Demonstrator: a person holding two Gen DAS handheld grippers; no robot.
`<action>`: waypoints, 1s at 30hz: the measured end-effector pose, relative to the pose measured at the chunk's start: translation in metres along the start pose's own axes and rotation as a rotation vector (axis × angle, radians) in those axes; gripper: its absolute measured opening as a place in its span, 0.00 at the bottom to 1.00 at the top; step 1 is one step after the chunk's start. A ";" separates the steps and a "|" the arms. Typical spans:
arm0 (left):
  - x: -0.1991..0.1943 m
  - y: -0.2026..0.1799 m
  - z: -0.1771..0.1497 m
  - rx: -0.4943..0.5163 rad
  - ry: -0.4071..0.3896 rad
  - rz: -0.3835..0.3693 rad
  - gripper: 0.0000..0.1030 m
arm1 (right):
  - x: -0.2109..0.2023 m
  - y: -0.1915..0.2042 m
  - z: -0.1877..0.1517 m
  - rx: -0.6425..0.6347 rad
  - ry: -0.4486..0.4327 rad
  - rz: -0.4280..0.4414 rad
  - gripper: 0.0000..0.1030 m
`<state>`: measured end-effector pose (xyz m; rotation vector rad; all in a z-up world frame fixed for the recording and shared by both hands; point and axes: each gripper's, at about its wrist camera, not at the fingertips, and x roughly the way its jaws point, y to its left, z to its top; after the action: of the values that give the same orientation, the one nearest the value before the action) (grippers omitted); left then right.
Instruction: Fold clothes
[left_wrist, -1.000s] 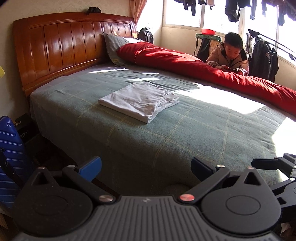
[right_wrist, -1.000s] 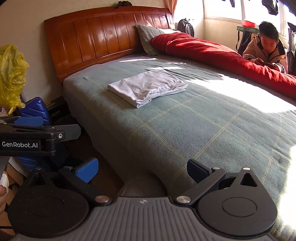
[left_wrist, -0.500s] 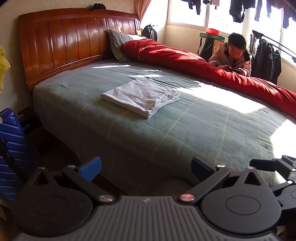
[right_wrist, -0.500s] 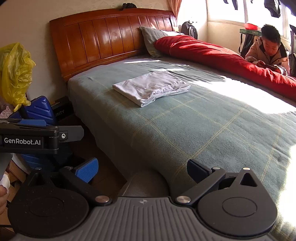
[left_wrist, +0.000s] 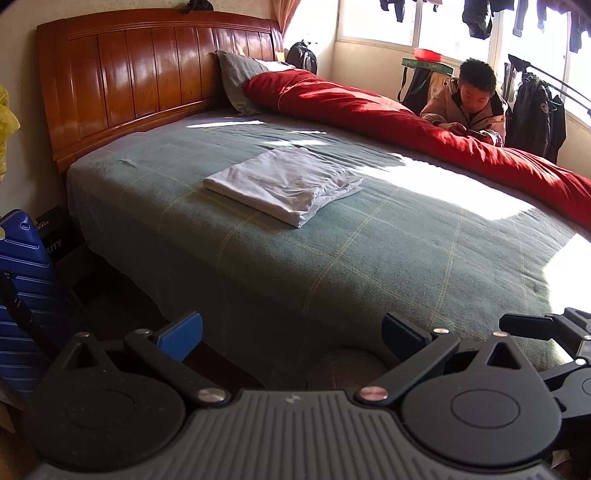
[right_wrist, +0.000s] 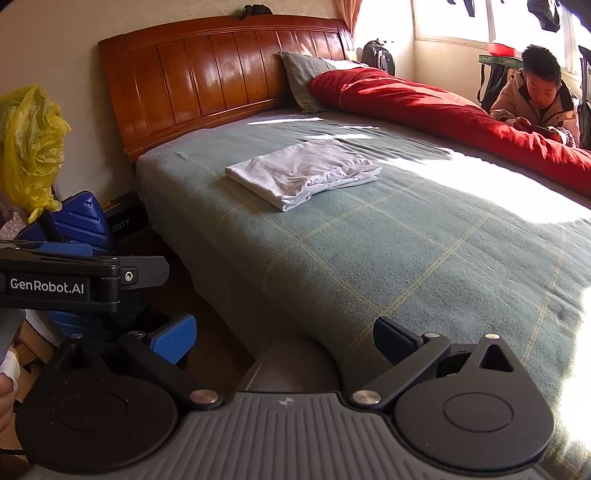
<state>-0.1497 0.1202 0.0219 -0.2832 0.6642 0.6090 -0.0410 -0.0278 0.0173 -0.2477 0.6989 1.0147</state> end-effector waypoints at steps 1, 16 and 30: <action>0.000 0.000 0.000 0.000 0.001 -0.001 1.00 | 0.000 0.000 0.000 0.001 0.000 0.000 1.00; 0.002 0.000 0.000 0.007 0.002 0.015 1.00 | 0.000 -0.001 0.000 0.005 -0.003 0.003 1.00; 0.001 0.000 -0.001 0.008 0.001 0.017 1.00 | -0.001 0.000 -0.001 0.003 -0.005 0.000 1.00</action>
<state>-0.1494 0.1201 0.0206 -0.2701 0.6710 0.6226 -0.0421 -0.0287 0.0171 -0.2422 0.6963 1.0137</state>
